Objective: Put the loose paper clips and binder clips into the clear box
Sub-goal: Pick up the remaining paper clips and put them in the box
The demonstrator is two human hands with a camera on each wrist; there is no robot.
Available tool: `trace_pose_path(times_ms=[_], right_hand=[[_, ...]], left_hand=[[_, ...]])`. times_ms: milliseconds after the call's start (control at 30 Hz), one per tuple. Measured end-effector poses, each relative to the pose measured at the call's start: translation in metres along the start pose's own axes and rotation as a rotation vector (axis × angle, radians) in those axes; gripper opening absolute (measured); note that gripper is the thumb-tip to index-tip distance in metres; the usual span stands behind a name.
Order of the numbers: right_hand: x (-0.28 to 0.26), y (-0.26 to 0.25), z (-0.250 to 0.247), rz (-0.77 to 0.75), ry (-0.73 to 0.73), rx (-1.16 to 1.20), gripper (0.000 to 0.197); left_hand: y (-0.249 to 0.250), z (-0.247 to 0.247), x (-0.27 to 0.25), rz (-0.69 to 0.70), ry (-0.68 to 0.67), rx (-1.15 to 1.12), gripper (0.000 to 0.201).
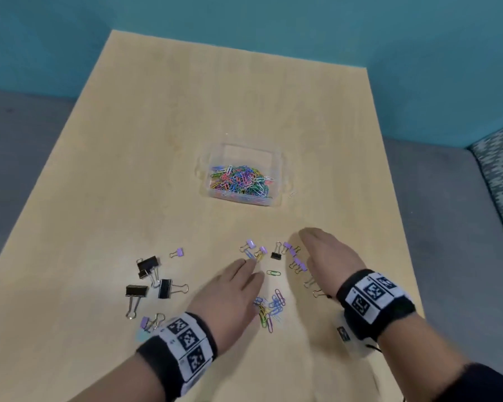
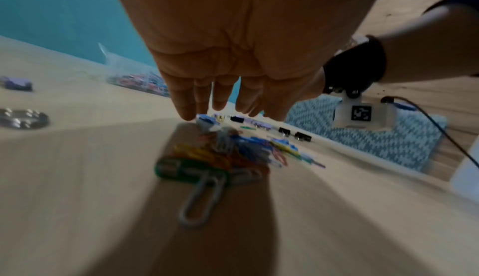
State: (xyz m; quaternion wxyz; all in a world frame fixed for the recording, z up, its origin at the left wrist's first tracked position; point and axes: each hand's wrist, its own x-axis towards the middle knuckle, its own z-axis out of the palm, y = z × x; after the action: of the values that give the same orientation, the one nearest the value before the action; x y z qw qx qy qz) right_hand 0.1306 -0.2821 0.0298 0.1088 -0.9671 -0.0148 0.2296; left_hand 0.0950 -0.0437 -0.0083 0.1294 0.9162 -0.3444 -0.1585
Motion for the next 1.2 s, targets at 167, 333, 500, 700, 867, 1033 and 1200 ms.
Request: trace_pose_path(times_ms=[167,333,500,700,867,1033,1200], right_hand=[[-0.008,0.001,0.010,0.067,0.038,0.066,0.063],[0.010,0.003,-0.001,0.021,0.067,0.039,0.069],[0.048,-0.004,-0.020,-0.066,0.023,-0.045,0.078],[0.073,0.001,-0.015,-0.060,-0.120,-0.095,0.069],[0.040,0.030,-0.001,0.023,0.007,0.037,0.055],[-0.052,0.062,0.046,0.266,0.109,0.091,0.064],[-0.136,0.027,0.105,0.242,0.051,0.029,0.076]], left_hand=[[0.007,0.007,0.009,-0.076,-0.046,0.089,0.064],[0.003,0.010,0.009,-0.063,-0.151,0.167,0.067],[0.006,0.011,0.008,0.046,-0.164,0.246,0.065],[0.010,0.008,0.008,0.017,-0.133,0.234,0.064],[0.013,0.005,0.012,0.003,-0.116,0.245,0.060],[0.007,0.010,0.011,0.023,-0.010,0.212,0.058],[0.009,0.004,0.021,0.034,-0.056,0.270,0.058]])
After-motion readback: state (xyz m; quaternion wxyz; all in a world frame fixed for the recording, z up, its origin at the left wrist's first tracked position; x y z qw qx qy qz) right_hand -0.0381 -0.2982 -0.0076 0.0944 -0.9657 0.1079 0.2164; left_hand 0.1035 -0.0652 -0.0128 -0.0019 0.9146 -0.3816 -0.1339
